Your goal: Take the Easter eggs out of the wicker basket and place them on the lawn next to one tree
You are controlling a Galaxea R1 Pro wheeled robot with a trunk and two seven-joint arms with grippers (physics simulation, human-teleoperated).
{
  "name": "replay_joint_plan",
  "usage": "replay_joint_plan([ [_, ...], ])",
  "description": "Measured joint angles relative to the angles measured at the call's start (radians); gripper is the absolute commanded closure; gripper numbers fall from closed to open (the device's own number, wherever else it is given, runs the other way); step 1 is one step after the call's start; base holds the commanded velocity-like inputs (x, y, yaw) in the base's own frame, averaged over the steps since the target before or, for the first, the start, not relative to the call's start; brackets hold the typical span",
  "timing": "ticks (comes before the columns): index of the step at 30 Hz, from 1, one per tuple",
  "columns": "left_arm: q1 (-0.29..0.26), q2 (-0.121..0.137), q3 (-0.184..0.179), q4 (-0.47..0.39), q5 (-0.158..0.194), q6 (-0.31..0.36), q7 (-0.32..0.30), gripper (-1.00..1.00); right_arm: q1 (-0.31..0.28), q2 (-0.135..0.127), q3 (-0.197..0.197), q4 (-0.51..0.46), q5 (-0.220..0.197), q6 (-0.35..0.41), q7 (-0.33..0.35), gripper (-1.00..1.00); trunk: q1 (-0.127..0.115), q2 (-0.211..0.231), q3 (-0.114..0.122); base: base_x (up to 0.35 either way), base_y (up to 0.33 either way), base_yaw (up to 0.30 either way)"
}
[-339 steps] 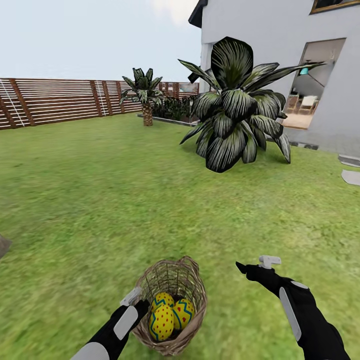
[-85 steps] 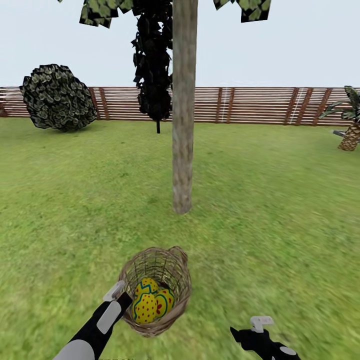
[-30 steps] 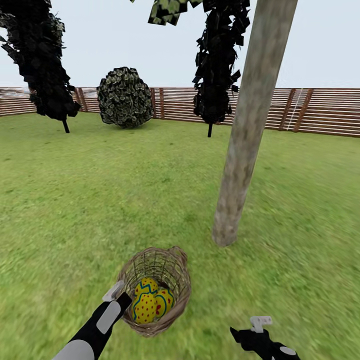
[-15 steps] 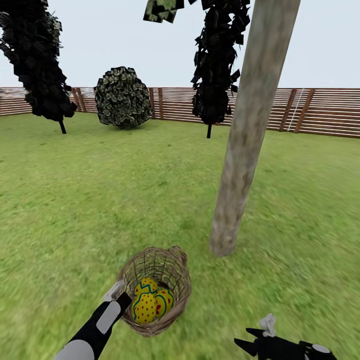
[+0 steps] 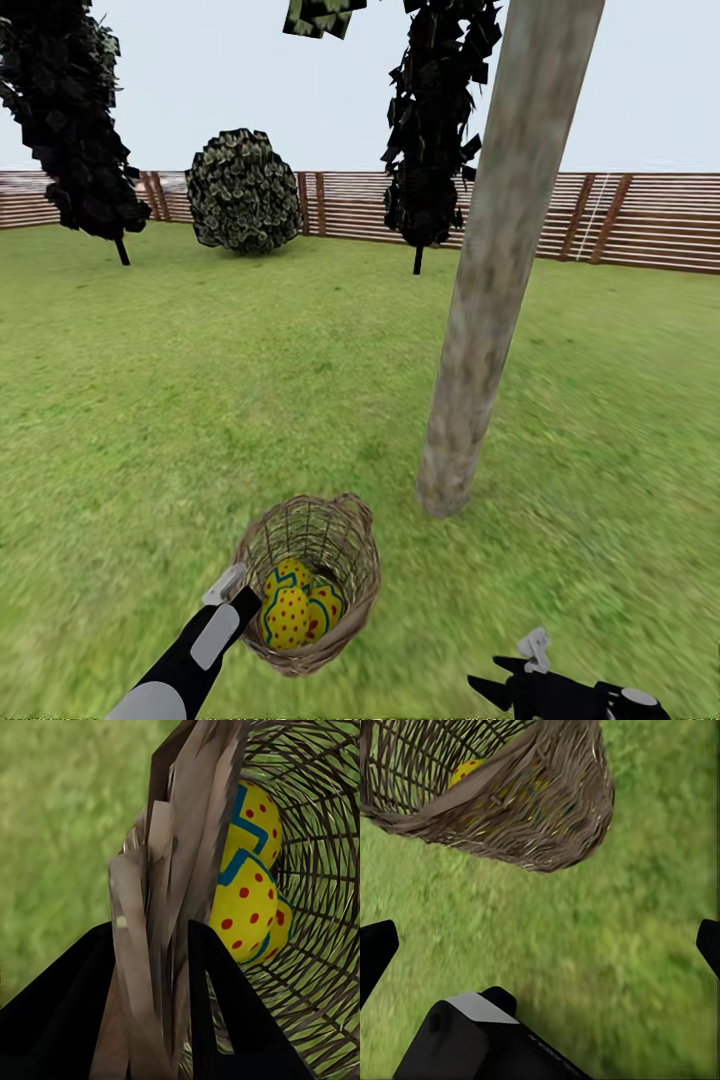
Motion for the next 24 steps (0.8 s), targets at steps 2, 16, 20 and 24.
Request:
replay_joint_plan([
  [2, 0.0, 0.0, 0.0, 0.0, 0.0, 0.0, 0.0, 1.0, 0.0, 0.0, -0.001, 0.0, 0.001, 0.0, -0.011, -1.0, 0.0, 0.0, -0.003, 0.0, 0.0, 0.0],
  [16, 0.0, 0.0, 0.001, 0.0, 0.001, 0.0, 0.0, 1.0, 0.0, -0.001, -0.001, 0.0, 0.001, 0.0, -0.034, -1.0, 0.0, 0.0, -0.025, 0.0, 0.0, 0.0],
  [20, 0.0, 0.0, 0.001, -0.001, 0.0, 0.0, 0.0, 1.0, 0.0, 0.0, -0.001, 0.0, -0.001, 0.0, -0.034, -1.0, 0.0, 0.0, -0.031, 0.0, 0.0, 0.0],
  [24, 0.0, 0.0, 0.001, 0.0, 0.0, 0.0, 0.0, 1.0, 0.0, -0.001, -0.001, 0.0, -0.004, 0.0, -0.034, -1.0, 0.0, 0.0, -0.031, 0.0, 0.0, 0.0],
])
